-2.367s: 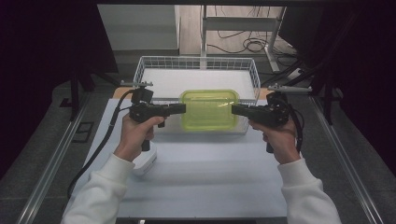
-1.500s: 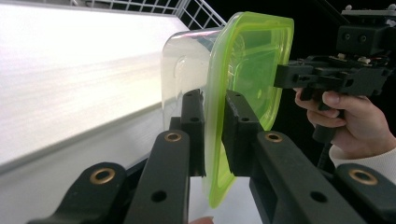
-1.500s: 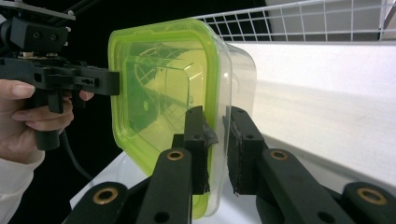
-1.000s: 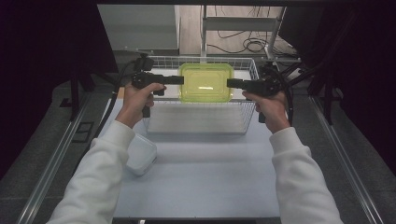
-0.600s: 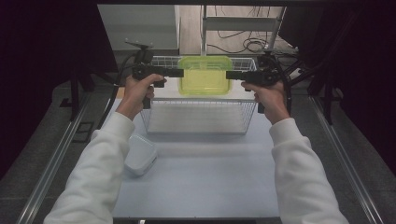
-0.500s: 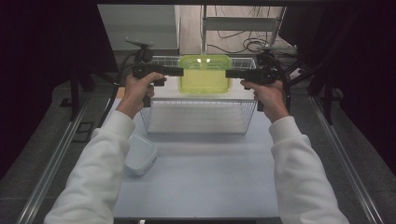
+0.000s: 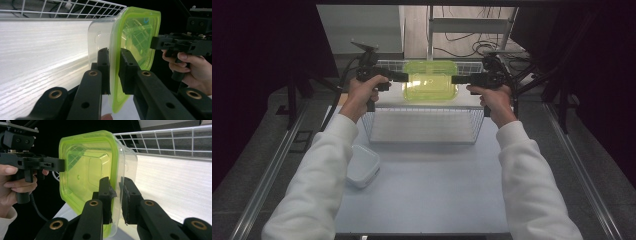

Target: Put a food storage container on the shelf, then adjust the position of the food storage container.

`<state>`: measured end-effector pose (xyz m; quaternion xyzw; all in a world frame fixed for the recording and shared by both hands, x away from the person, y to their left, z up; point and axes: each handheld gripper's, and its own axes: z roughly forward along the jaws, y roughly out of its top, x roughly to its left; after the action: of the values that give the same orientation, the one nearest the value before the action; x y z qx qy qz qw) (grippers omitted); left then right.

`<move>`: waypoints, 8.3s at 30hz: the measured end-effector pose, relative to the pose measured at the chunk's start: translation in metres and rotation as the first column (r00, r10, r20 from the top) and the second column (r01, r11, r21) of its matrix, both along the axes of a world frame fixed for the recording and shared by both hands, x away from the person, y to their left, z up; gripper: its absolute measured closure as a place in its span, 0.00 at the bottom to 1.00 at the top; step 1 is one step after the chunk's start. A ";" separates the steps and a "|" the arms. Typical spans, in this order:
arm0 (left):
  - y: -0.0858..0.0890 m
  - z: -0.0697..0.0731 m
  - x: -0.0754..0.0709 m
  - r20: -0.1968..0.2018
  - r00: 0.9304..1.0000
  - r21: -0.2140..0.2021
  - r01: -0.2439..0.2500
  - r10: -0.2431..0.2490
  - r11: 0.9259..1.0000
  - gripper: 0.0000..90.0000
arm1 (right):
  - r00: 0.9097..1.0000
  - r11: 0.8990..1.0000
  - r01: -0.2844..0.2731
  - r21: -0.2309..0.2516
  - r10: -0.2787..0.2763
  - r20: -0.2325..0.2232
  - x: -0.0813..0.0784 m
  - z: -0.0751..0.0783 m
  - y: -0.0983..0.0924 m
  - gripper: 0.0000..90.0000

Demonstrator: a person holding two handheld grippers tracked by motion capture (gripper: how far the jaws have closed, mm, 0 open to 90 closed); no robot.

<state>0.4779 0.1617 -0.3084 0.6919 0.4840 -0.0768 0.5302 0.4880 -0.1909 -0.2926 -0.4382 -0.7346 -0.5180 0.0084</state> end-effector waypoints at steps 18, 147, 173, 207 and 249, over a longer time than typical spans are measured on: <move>-0.001 -0.015 0.028 -0.108 0.994 -0.047 -0.038 0.033 0.998 0.89 | 0.988 0.996 0.083 -0.010 -0.084 -0.130 0.026 -0.013 0.005 0.86; 0.082 -0.129 -0.178 0.077 0.988 0.408 -0.154 0.134 0.900 0.31 | 0.998 0.961 -0.059 -0.270 0.056 -0.018 -0.159 -0.147 -0.042 0.28; 0.151 -0.164 -0.138 -0.046 0.969 0.539 -0.181 0.244 0.823 0.69 | 0.999 0.959 -0.040 -0.282 0.030 -0.040 -0.158 -0.153 -0.049 0.28; 0.125 -0.181 -0.149 -0.140 0.981 0.516 -0.040 0.131 0.855 1.00 | 0.999 0.957 -0.044 -0.287 0.034 -0.039 -0.159 -0.155 -0.047 0.28; 0.035 -0.188 -0.165 -0.164 0.987 0.425 0.068 0.003 0.903 0.99 | 0.996 0.953 -0.081 -0.292 0.070 -0.048 -0.160 -0.155 -0.041 0.28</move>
<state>0.3130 0.1971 -0.4966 0.7910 0.5185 -0.0327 0.3231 0.3280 -0.2320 -0.4475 -0.4157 -0.8192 -0.3944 -0.0232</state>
